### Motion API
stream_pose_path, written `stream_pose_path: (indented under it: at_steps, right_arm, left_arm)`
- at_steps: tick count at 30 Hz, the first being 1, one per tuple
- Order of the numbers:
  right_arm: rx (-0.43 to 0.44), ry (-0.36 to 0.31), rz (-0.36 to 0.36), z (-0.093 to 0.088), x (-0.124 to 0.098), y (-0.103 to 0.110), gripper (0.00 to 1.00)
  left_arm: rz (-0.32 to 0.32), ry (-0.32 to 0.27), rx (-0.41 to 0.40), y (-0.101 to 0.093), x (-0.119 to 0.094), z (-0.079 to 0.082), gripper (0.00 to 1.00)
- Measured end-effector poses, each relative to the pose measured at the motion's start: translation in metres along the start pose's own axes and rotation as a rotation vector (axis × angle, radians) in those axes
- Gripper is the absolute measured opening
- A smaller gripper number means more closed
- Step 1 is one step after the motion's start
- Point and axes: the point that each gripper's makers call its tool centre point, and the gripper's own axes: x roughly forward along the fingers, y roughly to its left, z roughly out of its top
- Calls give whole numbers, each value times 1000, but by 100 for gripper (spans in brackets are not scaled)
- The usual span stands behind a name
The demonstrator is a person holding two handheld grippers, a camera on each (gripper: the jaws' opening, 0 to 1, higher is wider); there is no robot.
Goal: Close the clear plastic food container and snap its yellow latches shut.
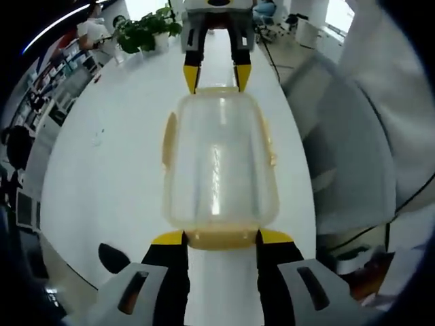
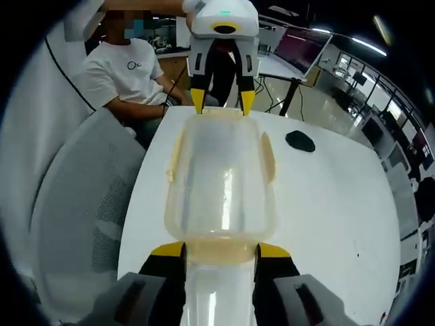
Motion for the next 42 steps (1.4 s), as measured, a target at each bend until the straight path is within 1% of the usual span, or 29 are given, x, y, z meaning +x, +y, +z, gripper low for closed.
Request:
stream_pose_path:
  at_steps: [7,12,15,25,32,33,42]
  right_arm:
    - [-10,7,-10,-14,-14,0,36]
    - [-12,6,-9,-27,-25,4,36]
    - [-17,5,-16,-37,-31,3,36]
    - [-20,10,-17,-67,-44,3,36]
    - [-12,9,-12,-89,-52,4,36]
    - [-11,10,-12,-94,-53,4,36]
    - [-11,13,-15,-117,-61,1,36]
  left_arm:
    - [16,0,-3,1,5,21,36]
    - [13,10,-1,-3,12,34,36]
    - [16,7,-2,-3,16,45,36]
    - [19,5,-4,-2,31,72,36]
    - [13,3,3,-2,46,92,36]
    - [10,3,3,-2,50,97,36]
    - [9,5,9,2,63,116,36]
